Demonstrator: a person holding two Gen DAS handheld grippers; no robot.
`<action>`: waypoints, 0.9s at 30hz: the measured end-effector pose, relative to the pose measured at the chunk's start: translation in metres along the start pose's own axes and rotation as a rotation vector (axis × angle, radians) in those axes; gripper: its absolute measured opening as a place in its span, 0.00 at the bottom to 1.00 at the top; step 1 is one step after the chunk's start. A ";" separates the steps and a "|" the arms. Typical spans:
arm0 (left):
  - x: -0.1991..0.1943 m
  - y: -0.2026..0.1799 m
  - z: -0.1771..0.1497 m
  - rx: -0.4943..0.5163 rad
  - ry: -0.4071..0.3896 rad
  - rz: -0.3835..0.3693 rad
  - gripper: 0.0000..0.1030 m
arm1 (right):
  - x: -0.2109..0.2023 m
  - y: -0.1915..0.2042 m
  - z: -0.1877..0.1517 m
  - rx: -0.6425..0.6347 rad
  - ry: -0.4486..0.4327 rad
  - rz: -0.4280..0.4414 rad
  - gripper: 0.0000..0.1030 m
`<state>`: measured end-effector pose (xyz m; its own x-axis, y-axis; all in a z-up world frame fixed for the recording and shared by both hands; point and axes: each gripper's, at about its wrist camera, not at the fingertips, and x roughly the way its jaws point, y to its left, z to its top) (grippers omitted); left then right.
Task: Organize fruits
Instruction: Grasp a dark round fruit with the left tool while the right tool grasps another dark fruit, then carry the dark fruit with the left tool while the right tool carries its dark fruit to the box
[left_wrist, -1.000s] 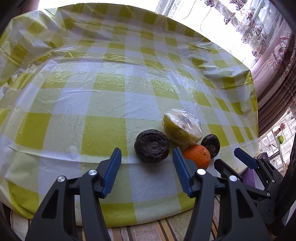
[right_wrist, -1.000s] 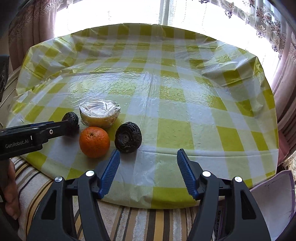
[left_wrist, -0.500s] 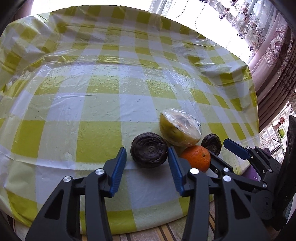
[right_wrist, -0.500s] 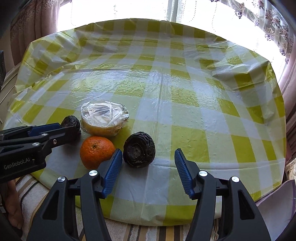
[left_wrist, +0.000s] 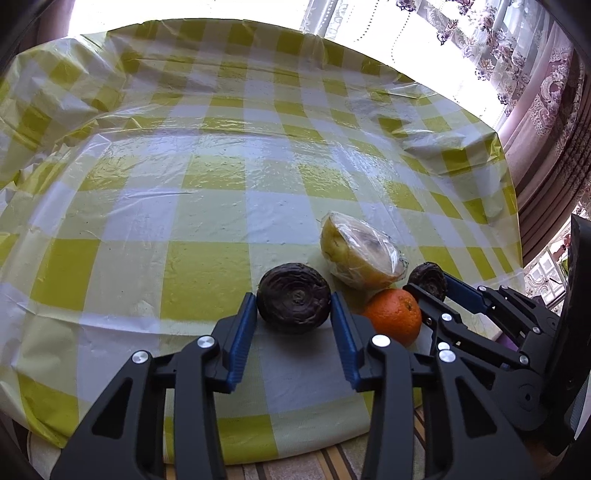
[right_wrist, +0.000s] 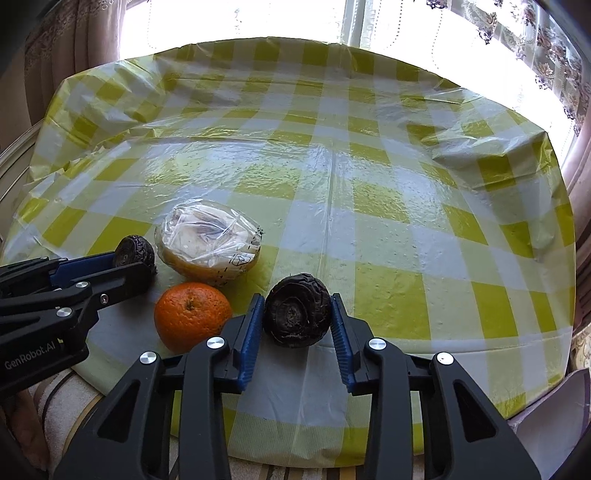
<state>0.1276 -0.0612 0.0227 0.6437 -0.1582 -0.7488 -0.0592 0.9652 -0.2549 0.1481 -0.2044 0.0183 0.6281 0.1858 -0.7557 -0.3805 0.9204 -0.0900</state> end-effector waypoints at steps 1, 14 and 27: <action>0.000 0.001 0.000 -0.003 0.000 0.009 0.40 | 0.000 -0.001 0.000 0.004 -0.002 0.004 0.34; -0.002 0.001 -0.002 -0.005 -0.004 0.075 0.42 | -0.002 -0.006 -0.002 0.030 0.008 -0.003 0.36; -0.004 0.005 -0.003 -0.030 -0.014 0.057 0.48 | -0.006 -0.008 -0.003 0.032 -0.007 -0.030 0.48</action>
<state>0.1225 -0.0569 0.0226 0.6491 -0.1006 -0.7541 -0.1183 0.9658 -0.2306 0.1453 -0.2139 0.0221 0.6439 0.1602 -0.7482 -0.3397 0.9360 -0.0920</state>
